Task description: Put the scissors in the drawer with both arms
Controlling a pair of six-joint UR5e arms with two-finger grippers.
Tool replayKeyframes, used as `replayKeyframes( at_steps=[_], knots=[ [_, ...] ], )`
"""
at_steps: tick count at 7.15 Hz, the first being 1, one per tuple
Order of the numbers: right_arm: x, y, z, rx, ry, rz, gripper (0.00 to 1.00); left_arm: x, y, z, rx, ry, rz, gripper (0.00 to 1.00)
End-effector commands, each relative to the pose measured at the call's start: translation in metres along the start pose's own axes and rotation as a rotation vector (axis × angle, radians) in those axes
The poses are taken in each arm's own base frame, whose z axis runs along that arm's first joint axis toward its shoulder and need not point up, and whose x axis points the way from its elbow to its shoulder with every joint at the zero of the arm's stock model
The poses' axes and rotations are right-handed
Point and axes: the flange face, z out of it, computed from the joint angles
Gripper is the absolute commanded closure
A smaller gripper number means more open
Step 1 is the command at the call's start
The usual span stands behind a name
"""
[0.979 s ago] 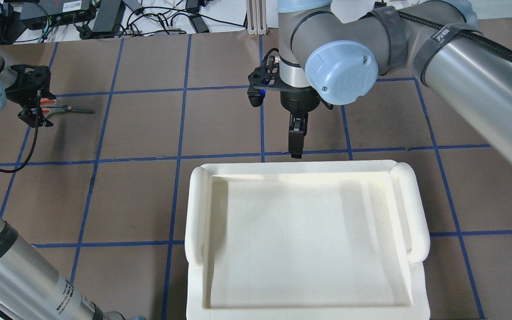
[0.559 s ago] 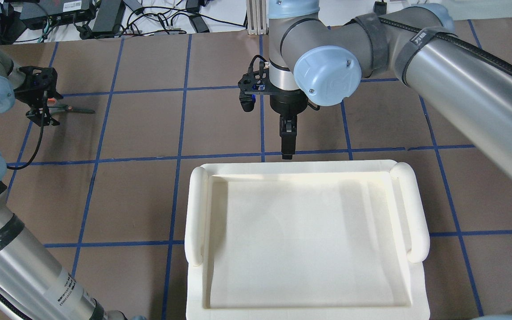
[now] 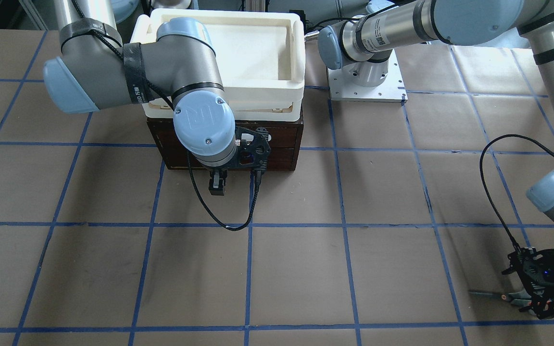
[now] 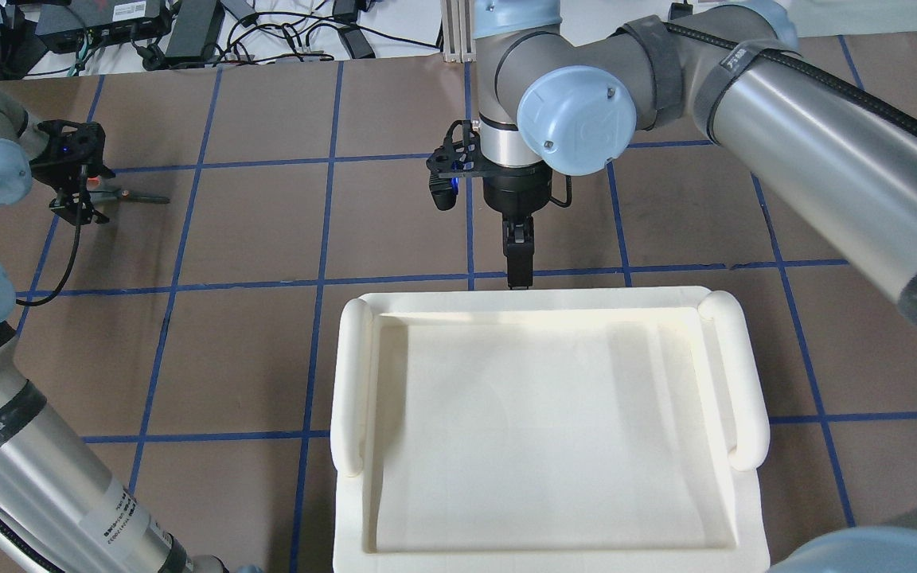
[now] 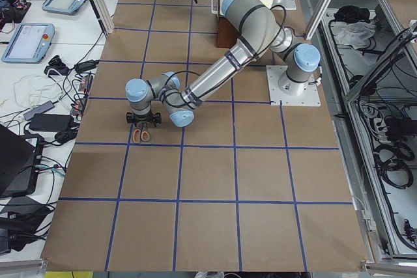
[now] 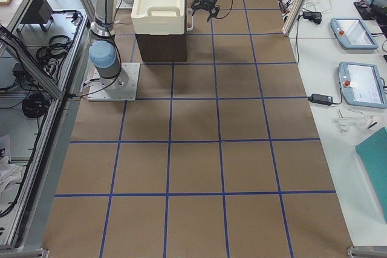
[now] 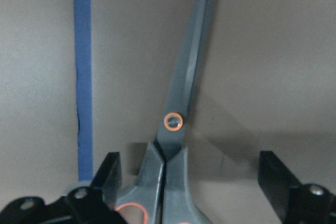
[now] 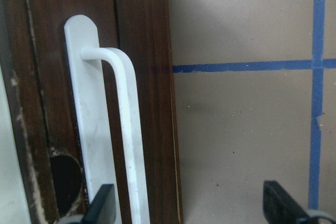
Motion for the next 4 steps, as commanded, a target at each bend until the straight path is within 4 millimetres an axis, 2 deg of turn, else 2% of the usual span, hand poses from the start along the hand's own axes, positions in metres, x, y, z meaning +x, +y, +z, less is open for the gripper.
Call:
replayKeyframes(
  at_steps=[1,2,3,4],
  knots=[
    [0.002,0.0,0.004,-0.007,-0.004,0.003,0.0,-0.001,-0.002,0.003,0.001,0.002,0.006,0.29],
    [0.001,0.0,0.009,-0.02,-0.01,0.003,0.0,-0.001,-0.002,0.003,-0.001,0.004,0.04,0.6],
    [0.001,0.0,0.01,-0.023,-0.013,0.003,0.0,-0.002,-0.001,0.001,-0.012,-0.009,0.075,1.0],
    [0.0,0.001,0.018,-0.028,-0.022,-0.002,0.0,-0.003,0.0,-0.001,-0.022,-0.014,0.076,1.0]
  ],
)
